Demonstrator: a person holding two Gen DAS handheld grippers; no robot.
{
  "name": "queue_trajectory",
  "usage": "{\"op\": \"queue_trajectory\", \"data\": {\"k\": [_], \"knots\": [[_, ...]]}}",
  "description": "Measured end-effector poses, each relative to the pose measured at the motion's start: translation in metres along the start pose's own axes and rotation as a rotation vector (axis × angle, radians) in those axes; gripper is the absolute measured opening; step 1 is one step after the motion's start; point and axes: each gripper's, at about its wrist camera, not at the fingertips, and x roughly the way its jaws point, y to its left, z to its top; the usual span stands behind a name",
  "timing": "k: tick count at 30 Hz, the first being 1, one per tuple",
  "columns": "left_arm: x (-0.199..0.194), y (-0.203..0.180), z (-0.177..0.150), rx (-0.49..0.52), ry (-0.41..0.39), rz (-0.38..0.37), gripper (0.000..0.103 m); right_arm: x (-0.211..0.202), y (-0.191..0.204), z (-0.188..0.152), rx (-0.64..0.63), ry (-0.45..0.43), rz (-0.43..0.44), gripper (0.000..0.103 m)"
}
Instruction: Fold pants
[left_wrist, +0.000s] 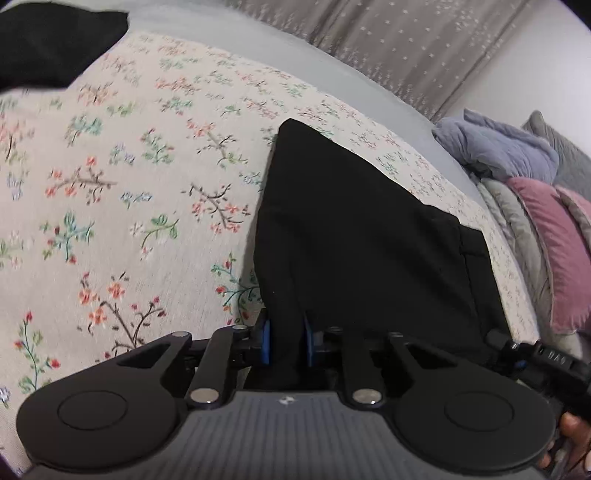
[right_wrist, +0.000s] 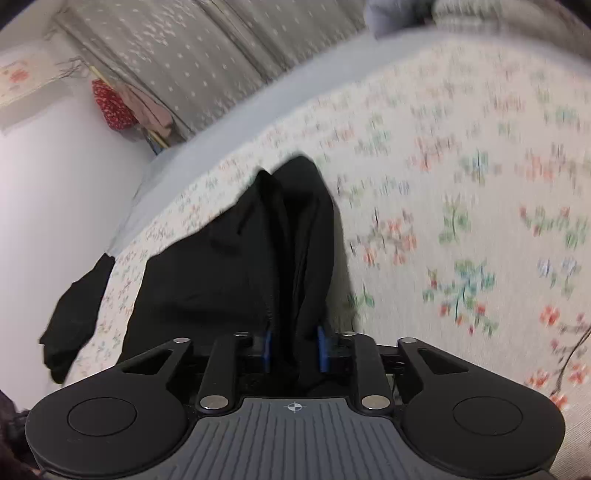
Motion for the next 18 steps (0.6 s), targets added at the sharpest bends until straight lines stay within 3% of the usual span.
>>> {"op": "queue_trajectory", "data": {"k": [2, 7, 10, 13, 16, 18], "knots": [[0.004, -0.002, -0.002, 0.032, 0.003, 0.012, 0.026, -0.004, 0.016, -0.002, -0.076, -0.047, -0.053, 0.018], [0.003, 0.010, -0.001, 0.001, 0.000, -0.029, 0.029, -0.008, 0.064, -0.020, -0.322, -0.161, -0.211, 0.017], [0.003, 0.011, 0.000, 0.015, -0.002, -0.037, 0.034, -0.003, 0.077, -0.027, -0.363, -0.156, -0.240, 0.017], [0.004, 0.017, 0.000, -0.035, 0.041, -0.077, 0.045, 0.000, 0.060, -0.023, -0.251, -0.132, -0.243, 0.021], [0.005, 0.022, 0.001, -0.061, 0.062, -0.097, 0.048, -0.001, 0.023, -0.018, -0.045, -0.082, -0.148, 0.034], [0.005, 0.025, 0.001, -0.083, 0.079, -0.108, 0.048, -0.001, -0.003, -0.017, 0.092, -0.057, -0.070, 0.035]]}}
